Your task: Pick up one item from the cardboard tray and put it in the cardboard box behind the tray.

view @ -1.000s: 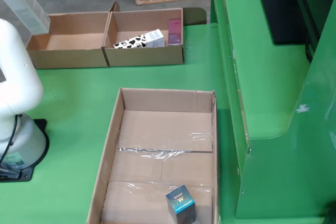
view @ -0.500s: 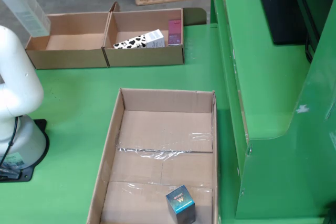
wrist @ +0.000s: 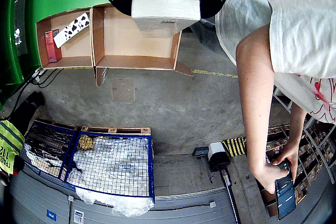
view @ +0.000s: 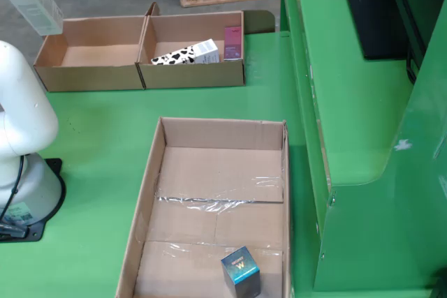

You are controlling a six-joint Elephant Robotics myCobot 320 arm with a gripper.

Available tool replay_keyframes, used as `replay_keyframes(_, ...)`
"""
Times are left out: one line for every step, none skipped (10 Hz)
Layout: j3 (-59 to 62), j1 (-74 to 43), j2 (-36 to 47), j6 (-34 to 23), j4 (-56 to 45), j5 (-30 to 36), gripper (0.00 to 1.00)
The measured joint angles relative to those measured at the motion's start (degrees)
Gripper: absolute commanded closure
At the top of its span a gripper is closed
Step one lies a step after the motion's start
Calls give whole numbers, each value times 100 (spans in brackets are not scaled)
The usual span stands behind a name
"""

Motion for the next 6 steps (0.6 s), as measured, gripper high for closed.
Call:
replay_keyframes(-307,0,0,0,193,0,100)
replay_keyframes(-562,-9,0,0,193,0,100)
replay_keyframes(-782,-9,0,0,193,0,100)
replay_keyframes(-1107,-9,0,0,193,0,100)
replay_keyframes(-1344,-9,0,0,193,0,100)
replay_keyframes(-1582,-9,0,0,193,0,100)
